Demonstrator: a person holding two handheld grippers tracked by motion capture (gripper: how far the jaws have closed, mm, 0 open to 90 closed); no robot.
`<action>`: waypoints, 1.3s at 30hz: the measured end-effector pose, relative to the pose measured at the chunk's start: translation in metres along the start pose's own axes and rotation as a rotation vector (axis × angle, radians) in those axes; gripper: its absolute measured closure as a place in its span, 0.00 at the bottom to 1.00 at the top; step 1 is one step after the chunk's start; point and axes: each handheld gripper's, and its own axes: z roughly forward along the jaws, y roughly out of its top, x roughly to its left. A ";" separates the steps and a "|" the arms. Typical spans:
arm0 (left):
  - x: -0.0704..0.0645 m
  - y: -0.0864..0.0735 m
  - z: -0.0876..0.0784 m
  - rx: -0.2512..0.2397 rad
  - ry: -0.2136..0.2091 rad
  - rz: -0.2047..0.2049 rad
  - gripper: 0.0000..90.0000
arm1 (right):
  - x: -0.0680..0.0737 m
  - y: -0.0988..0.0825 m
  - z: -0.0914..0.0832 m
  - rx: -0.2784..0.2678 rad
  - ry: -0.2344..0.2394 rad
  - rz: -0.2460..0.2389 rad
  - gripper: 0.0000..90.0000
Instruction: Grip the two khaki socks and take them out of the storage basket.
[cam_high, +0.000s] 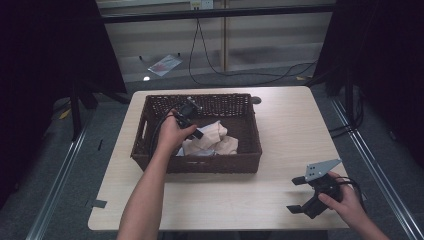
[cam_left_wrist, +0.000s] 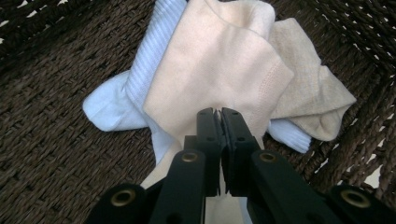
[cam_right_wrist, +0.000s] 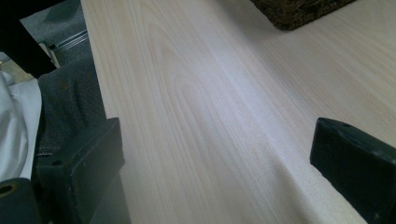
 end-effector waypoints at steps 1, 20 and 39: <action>-0.001 0.000 -0.001 -0.004 0.003 0.000 0.97 | 0.000 0.000 0.000 0.000 0.000 0.001 0.03; -0.016 0.027 -0.049 -0.028 -0.007 -0.005 0.98 | 0.000 0.000 0.001 0.003 -0.002 0.001 0.03; -0.038 0.049 -0.109 -0.016 -0.079 -0.002 0.98 | -0.001 0.000 0.001 0.002 -0.002 -0.001 0.03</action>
